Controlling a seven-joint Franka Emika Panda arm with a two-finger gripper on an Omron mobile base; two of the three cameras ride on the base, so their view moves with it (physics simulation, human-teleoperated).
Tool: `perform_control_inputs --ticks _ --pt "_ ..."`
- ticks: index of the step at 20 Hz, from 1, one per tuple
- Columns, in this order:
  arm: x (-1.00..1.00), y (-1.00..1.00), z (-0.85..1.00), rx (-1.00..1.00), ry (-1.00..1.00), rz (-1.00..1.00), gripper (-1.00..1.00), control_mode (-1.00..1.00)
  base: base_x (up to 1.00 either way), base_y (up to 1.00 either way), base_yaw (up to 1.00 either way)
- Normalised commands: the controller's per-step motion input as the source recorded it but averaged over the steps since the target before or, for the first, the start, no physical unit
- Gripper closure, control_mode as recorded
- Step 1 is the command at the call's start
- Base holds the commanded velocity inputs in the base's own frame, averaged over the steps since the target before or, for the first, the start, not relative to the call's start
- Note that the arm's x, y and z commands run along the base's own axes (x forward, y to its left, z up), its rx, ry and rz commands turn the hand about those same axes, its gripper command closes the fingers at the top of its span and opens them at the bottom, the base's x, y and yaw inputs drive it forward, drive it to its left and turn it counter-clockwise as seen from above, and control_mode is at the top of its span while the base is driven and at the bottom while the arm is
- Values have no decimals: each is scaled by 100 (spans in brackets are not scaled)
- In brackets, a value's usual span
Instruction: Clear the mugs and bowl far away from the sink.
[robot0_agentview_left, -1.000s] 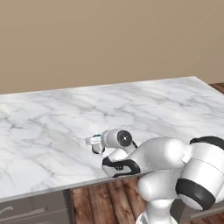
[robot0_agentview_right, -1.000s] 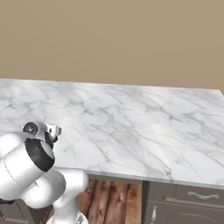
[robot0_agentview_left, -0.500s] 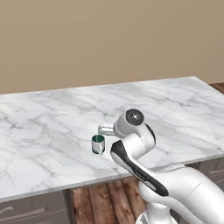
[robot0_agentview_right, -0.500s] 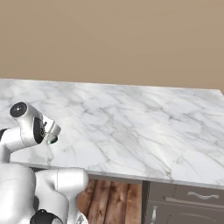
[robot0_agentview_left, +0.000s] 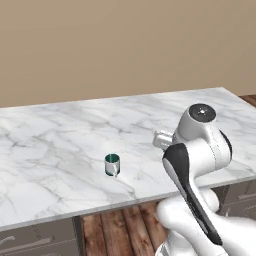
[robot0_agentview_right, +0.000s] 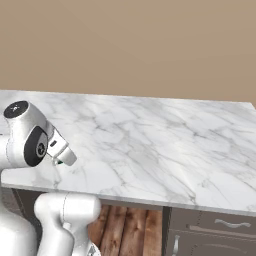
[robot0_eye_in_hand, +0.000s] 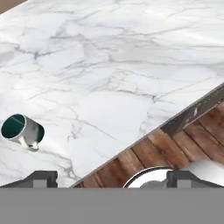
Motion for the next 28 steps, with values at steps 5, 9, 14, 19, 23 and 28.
perform_control_inputs --ticks 5,9,14,19,23,28 --pt "-89 -98 99 0 18 -38 -100 -100 0 0 0" --pt "-60 -72 75 0 4 -36 -100 100 -12 -19 -17" --pt "0 0 0 0 0 0 -100 100 -12 -20 -89" --pt "0 0 0 0 0 0 -100 100 0 0 -100" --pt "0 0 0 0 0 0 -100 100 0 0 -100" --pt "0 0 0 0 0 0 -100 100 0 0 -100"
